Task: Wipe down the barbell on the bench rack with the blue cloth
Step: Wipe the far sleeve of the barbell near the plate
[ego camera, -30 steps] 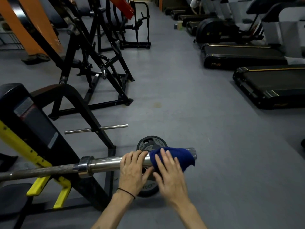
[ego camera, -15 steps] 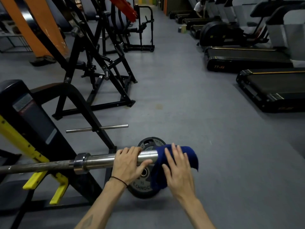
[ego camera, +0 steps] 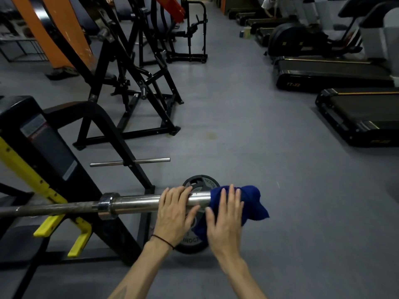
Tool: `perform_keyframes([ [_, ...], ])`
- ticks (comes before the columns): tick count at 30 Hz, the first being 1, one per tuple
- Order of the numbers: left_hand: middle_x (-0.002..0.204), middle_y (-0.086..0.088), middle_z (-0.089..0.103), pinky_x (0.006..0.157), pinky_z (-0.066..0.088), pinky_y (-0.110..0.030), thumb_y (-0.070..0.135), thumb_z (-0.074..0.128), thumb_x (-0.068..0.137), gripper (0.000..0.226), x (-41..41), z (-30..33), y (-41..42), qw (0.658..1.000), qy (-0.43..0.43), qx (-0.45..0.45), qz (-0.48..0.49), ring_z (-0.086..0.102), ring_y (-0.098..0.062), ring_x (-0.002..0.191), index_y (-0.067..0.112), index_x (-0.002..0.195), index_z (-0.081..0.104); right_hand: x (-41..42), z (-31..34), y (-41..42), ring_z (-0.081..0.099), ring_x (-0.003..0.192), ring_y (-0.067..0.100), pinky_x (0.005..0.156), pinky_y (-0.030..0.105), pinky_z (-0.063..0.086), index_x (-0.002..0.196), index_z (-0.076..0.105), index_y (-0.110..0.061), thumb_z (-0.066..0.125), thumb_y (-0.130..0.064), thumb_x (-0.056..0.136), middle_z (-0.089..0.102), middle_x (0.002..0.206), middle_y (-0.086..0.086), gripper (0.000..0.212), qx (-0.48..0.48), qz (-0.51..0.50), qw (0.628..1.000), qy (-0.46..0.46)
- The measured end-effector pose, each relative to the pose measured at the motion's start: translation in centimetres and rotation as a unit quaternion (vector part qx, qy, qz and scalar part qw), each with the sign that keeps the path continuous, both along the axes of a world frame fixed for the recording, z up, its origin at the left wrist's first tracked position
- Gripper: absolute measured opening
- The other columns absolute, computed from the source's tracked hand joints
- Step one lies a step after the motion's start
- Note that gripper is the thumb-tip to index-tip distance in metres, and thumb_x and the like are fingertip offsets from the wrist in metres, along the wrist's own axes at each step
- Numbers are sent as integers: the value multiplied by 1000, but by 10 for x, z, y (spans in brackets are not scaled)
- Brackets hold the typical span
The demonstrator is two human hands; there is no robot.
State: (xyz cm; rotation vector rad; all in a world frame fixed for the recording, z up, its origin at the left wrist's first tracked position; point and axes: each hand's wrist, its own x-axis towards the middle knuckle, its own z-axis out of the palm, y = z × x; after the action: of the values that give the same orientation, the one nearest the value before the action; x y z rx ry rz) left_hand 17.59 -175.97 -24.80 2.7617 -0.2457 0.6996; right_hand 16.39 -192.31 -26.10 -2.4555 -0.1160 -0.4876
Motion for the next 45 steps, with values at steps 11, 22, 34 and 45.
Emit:
perform_keyframes([
  [11,124,0,58,111,32,-41,54,52,92,52,0,-6,2,1000,-6,13,2,52,-21,116,19,130,57,6,-7,-33,7,160,27,128,48,10,162,27,-8,35,-42,109,13,173,7,64,-50,23,998,-23],
  [22,120,1,60,105,35,-36,60,50,93,56,5,-5,2,1000,-2,30,8,54,-20,110,19,129,60,8,-4,-42,12,160,24,128,45,12,161,30,-6,36,-42,108,19,172,8,64,-75,38,996,-43],
  [34,90,10,67,74,47,-34,66,30,98,55,28,18,9,994,54,95,6,62,-14,79,26,107,67,8,1,-21,14,159,25,129,45,8,161,32,-7,34,-46,109,20,171,7,64,-23,18,999,-17],
  [45,70,9,62,64,45,-32,62,34,98,49,30,18,1,996,38,78,34,56,-13,62,26,86,64,-2,-5,-32,10,160,27,129,39,7,162,28,-10,34,-47,108,16,173,4,66,-33,18,999,-19],
])
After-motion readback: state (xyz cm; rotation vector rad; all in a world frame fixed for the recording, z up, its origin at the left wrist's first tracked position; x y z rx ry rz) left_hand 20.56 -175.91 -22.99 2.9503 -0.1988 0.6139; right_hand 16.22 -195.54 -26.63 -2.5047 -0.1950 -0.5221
